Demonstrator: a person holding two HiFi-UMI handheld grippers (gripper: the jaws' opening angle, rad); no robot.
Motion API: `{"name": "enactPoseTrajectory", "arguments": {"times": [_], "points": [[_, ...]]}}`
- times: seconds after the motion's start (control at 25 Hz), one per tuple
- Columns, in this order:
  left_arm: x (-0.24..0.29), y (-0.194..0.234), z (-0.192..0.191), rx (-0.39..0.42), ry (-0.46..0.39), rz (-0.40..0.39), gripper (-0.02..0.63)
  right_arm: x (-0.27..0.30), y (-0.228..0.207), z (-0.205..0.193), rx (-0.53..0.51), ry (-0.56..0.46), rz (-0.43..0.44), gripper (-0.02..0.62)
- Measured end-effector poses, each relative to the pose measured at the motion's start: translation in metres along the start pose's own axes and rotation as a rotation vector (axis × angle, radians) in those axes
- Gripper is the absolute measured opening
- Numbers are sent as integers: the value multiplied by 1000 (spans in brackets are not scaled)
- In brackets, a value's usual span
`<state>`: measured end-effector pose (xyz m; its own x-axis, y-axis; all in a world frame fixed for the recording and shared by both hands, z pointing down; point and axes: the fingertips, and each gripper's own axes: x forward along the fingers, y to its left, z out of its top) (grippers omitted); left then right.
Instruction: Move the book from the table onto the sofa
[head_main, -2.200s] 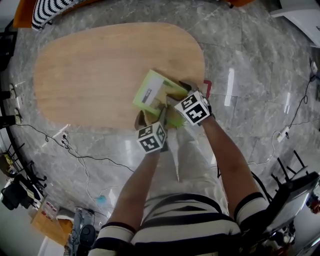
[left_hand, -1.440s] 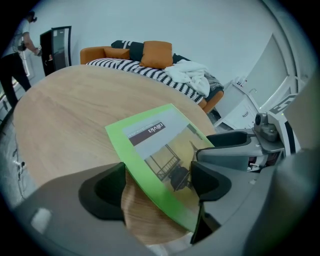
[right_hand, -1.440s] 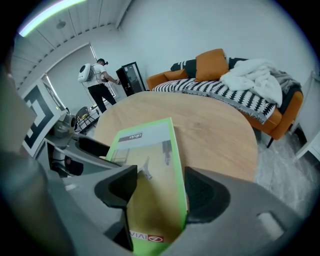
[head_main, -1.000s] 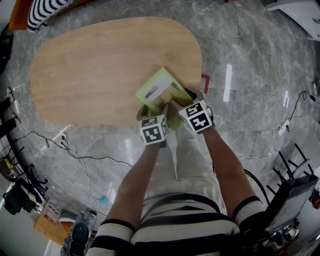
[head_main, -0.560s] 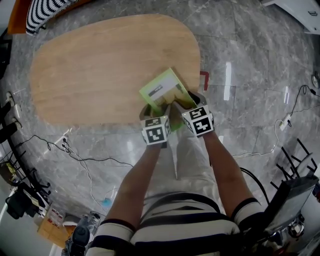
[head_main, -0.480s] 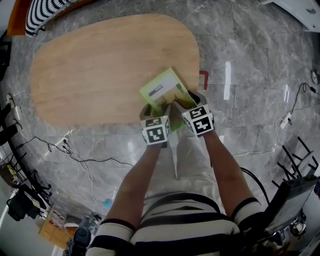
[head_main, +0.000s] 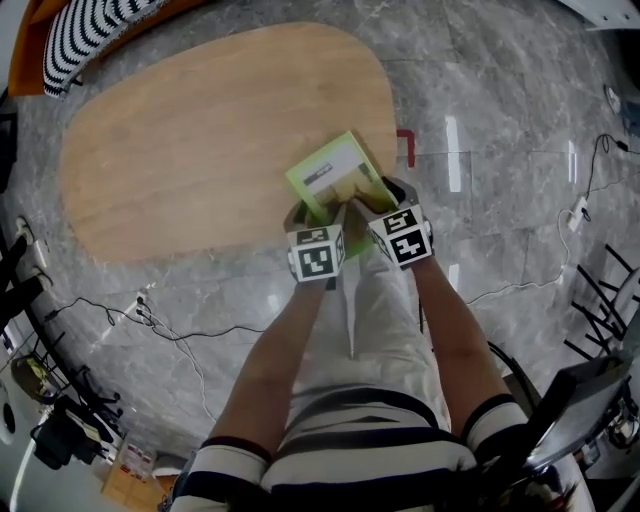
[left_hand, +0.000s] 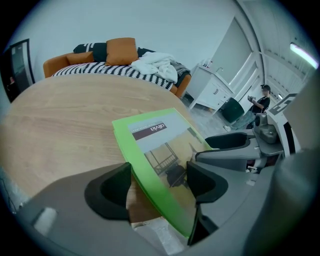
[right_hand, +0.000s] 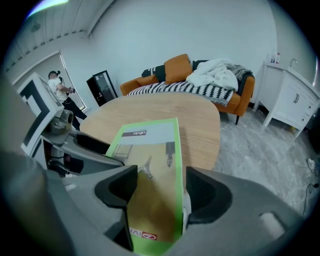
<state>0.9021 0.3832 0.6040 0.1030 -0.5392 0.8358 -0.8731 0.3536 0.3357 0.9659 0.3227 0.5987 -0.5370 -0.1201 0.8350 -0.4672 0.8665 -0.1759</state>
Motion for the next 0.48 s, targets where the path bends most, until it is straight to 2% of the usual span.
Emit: {"name": "enactPoseTrajectory", "arguments": {"times": [0.12,0.2,0.36,0.48], "points": [[-1,-1,-2,29,-6,-19,355,-4,-4,-8,42,-9,-34,330],[-2,-2,-4,38,-12,-25,354,-6,-5,-14,83,-12,-27,331],[-2,-4,-8,29,-17,-34,348,-5,-11,-29,245,-31,53,363],[-4,-2,-9,-29,-28,-51,333,-4,-9,-44,388,-6,164,379]]}}
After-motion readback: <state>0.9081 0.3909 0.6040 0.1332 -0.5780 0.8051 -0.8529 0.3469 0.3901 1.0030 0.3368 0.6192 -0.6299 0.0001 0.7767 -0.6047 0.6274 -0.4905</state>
